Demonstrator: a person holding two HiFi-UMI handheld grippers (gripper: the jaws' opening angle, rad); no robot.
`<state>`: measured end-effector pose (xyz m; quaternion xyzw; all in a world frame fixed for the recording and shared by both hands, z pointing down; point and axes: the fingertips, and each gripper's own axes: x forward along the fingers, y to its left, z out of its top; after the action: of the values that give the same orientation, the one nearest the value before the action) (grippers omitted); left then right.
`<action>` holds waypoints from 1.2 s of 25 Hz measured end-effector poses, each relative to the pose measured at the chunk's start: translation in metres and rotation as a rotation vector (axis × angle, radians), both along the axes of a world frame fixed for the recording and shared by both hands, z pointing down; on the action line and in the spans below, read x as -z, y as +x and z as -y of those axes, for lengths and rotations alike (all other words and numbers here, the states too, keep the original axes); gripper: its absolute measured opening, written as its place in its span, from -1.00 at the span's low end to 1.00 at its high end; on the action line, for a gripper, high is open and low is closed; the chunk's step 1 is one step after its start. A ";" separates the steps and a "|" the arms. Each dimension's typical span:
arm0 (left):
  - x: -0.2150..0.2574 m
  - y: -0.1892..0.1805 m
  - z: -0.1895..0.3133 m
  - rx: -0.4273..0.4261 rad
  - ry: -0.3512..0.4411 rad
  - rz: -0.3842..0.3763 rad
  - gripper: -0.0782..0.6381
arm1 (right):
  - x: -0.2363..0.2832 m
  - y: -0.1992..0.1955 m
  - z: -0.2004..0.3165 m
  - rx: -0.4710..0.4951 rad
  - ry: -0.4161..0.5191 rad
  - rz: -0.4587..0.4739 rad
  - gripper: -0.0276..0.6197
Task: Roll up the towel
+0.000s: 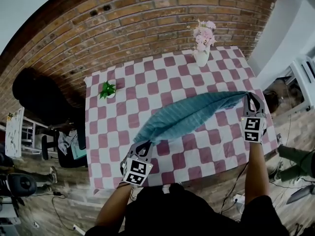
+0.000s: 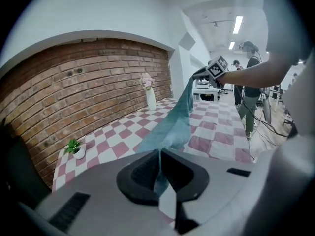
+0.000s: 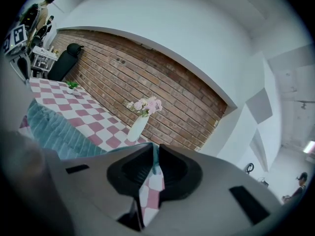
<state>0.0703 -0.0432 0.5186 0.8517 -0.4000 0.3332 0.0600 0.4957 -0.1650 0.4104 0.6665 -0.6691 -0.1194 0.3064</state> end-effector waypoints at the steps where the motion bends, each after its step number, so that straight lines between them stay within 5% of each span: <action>1: 0.001 -0.005 0.004 0.013 -0.002 -0.006 -0.75 | 0.000 -0.001 0.002 0.004 -0.001 0.000 -0.81; 11: -0.021 -0.046 0.048 0.097 -0.040 -0.022 -0.72 | -0.011 -0.020 0.016 0.000 -0.029 0.008 -0.81; 20: -0.077 -0.082 0.094 0.133 -0.112 0.067 -0.67 | -0.034 -0.046 0.019 0.022 -0.094 -0.017 -0.81; 26: -0.086 -0.097 0.097 0.143 -0.097 0.072 -0.12 | -0.041 -0.051 0.023 0.003 -0.116 -0.024 -0.81; 30: -0.064 -0.078 0.070 0.017 0.012 0.076 0.01 | -0.046 -0.051 0.021 -0.017 -0.128 -0.019 -0.81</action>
<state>-0.0075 -0.1133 0.5823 0.8354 -0.4111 0.3624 0.0426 0.4445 -0.1858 0.4564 0.6501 -0.6668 -0.0801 0.3555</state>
